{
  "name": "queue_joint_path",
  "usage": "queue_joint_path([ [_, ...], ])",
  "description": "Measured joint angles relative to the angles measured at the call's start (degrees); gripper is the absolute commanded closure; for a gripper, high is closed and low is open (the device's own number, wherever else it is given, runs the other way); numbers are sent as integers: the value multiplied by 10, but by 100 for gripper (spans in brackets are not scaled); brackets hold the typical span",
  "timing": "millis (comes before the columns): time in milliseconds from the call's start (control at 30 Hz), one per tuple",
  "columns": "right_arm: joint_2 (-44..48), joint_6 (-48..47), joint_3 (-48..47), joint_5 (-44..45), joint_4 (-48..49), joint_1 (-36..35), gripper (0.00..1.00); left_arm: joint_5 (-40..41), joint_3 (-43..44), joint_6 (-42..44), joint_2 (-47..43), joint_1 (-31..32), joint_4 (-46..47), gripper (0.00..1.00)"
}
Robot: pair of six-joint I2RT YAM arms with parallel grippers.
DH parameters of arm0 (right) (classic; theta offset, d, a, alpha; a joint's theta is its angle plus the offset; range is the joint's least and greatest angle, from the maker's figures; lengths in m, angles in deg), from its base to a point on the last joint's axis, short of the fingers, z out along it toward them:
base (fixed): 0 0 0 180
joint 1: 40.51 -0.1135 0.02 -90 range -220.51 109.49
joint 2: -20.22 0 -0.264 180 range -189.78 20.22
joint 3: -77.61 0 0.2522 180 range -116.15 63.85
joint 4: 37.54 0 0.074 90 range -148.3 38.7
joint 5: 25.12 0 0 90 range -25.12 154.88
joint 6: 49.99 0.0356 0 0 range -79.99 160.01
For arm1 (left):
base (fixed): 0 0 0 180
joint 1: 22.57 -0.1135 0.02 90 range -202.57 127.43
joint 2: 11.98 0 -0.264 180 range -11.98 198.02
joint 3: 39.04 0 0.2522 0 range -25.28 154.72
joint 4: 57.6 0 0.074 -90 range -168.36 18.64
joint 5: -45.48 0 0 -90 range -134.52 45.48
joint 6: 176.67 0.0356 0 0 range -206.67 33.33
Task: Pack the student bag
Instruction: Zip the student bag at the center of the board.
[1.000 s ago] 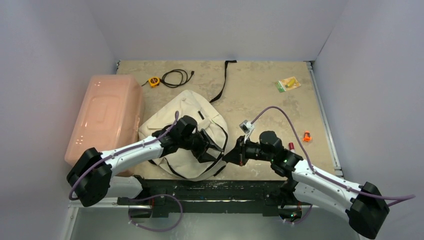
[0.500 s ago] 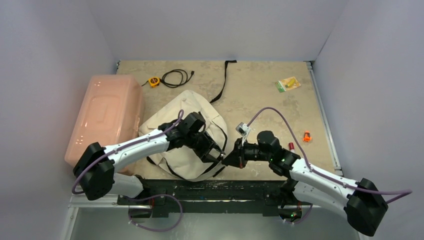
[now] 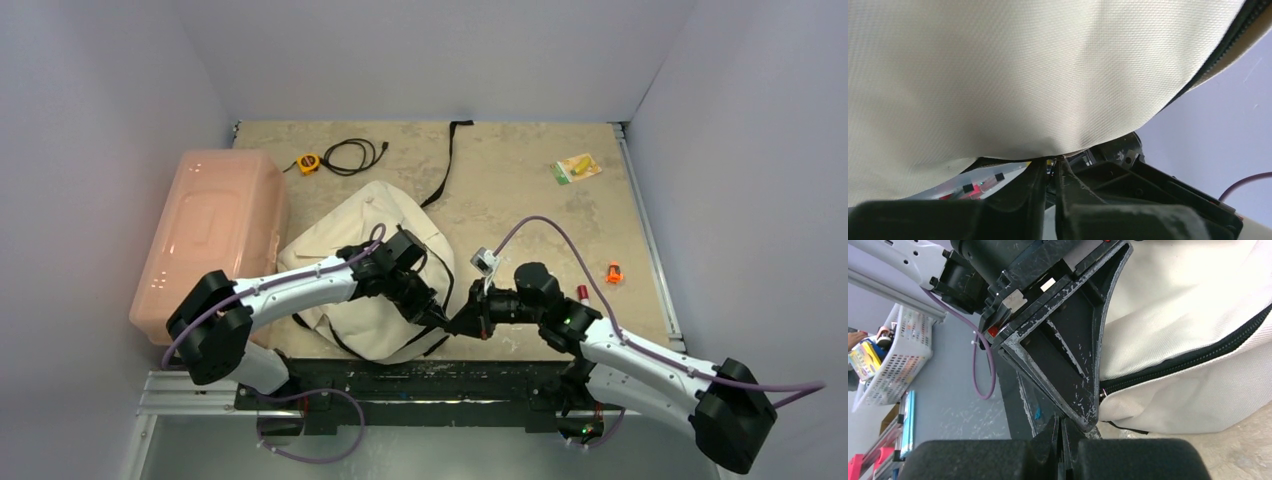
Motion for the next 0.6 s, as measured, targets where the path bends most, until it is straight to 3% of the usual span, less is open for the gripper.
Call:
queue_joint_path([
  [167,1,2,-7,5,-34,0,53,10,1,14,2,1,7,100],
  [267,3,31,-33,26,-95,-4,35,15,-1,28,3,1,17,100],
  [400,35,87,-67,87,-165,6,35,15,-9,63,3,1,34,100],
  [433,47,97,-76,100,-182,18,26,16,-10,72,3,1,36,100],
  [600,34,161,-89,121,-194,130,25,38,-24,134,-21,5,49,100],
])
